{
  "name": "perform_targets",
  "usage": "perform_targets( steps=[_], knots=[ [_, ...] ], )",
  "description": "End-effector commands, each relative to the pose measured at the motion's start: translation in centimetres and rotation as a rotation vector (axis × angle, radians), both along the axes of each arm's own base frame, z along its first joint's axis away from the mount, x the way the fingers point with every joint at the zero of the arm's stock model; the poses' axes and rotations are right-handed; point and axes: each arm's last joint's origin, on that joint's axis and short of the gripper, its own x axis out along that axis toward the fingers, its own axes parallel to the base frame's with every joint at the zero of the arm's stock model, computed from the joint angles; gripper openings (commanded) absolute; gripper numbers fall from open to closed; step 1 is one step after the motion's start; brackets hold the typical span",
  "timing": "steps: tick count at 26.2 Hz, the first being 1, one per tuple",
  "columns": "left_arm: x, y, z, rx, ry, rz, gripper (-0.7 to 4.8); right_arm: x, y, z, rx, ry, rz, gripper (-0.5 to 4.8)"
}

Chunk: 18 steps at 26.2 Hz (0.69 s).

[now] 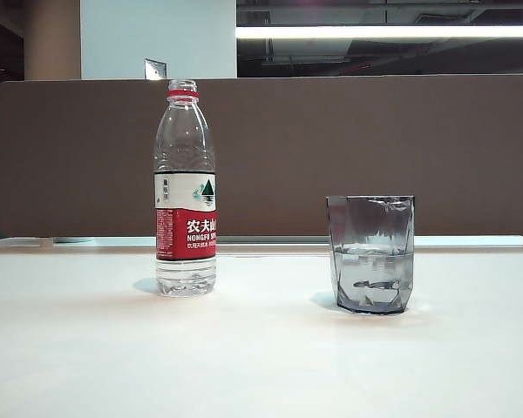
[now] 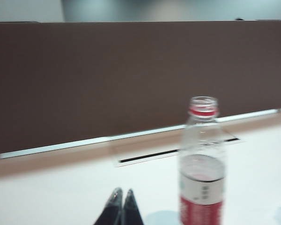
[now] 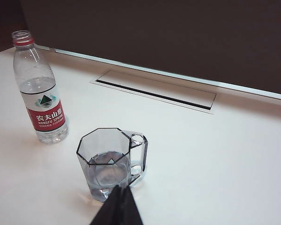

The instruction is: Pick up the mineral water bottle with the left hand on the table and pour water into the mug until it's half full.

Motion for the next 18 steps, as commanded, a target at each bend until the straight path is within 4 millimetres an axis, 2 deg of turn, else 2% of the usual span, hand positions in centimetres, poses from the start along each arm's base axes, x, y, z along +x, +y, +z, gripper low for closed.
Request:
perform_targets(
  steps=[1, 10, 18],
  knots=[
    [-0.3, 0.7, -0.4, -0.003, -0.014, 0.060, -0.07, -0.1, 0.0, 0.3, 0.007, -0.019, -0.002, -0.08],
    [-1.2, 2.7, -1.6, -0.005, -0.046, 0.258, -0.07, -0.1, 0.0, 0.3, 0.006, -0.019, -0.002, -0.08],
    [-0.8, 2.9, -3.3, 0.001, 0.001, 0.277, -0.07, -0.1, -0.1, 0.3, 0.007, -0.022, -0.002, -0.08]
  ],
)
